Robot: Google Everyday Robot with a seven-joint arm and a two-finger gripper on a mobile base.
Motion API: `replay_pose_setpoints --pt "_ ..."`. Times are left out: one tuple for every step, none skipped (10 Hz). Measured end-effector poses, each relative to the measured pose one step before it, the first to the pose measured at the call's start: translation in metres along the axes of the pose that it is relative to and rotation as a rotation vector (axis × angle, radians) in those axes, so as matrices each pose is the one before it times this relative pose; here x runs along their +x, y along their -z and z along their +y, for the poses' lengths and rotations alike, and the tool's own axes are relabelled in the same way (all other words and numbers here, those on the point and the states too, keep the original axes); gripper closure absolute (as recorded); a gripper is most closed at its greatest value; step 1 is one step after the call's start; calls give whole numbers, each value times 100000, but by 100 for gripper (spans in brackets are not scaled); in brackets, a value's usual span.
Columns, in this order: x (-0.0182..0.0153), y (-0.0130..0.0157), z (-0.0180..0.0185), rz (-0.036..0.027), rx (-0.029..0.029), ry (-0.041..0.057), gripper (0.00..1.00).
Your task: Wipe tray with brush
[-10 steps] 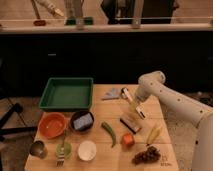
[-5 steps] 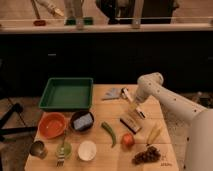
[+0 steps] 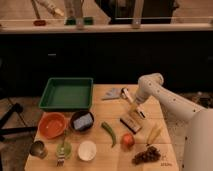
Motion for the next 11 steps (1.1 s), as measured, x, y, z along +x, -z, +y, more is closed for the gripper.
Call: replay_pose_setpoints --pt "130 48 22 -251 -252 404 72" --pt "16 34 39 -175 -196 334 80" --pt "-63 -15 117 -197 -429 560 89" --pt "-19 66 36 -382 -330 362 96" --pt "31 66 -9 -441 -366 172 97" --pt "-1 22 -15 -244 -160 95 97" --pt "-57 17 8 -389 -218 280 97" --pt "-6 -23 16 -98 -103 204 97" --pt "-15 101 145 -195 38 485 97" --pt "-169 355 281 -678 -130 379 97" --pt "-225 777 19 -884 1639 1342 97"
